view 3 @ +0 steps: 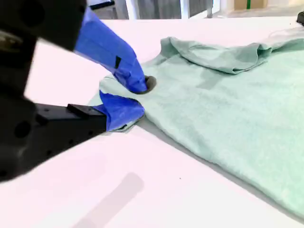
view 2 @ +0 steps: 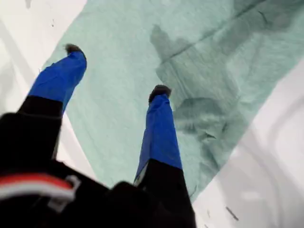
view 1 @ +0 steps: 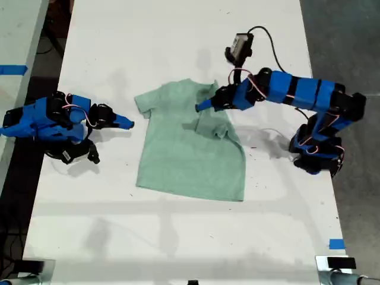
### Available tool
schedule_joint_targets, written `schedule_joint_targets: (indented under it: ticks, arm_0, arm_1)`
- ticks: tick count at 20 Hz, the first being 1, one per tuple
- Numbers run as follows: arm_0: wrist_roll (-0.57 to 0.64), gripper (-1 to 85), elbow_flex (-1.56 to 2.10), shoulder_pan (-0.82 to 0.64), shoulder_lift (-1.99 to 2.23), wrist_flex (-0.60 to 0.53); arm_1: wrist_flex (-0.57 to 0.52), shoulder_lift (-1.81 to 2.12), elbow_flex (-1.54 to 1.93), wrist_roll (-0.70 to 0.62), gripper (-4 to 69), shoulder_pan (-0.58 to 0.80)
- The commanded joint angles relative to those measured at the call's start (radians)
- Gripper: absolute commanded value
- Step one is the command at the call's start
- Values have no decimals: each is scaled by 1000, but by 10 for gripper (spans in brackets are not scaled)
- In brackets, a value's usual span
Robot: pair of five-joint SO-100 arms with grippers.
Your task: Fold t shirt
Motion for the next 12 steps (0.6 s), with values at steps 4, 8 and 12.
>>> schedule_joint_targets:
  ticks: [4, 8, 12]
  arm_0:
    - [9, 45, -6, -9, 9, 2]
    - [9, 45, -6, -9, 9, 2]
    - [9, 45, -5, -9, 9, 2]
  arm_1:
    - [179, 698, 407, 71, 1, 58]
    - [152, 1137, 922, 179, 2, -51]
    - [186, 1543, 1353, 235, 2, -98]
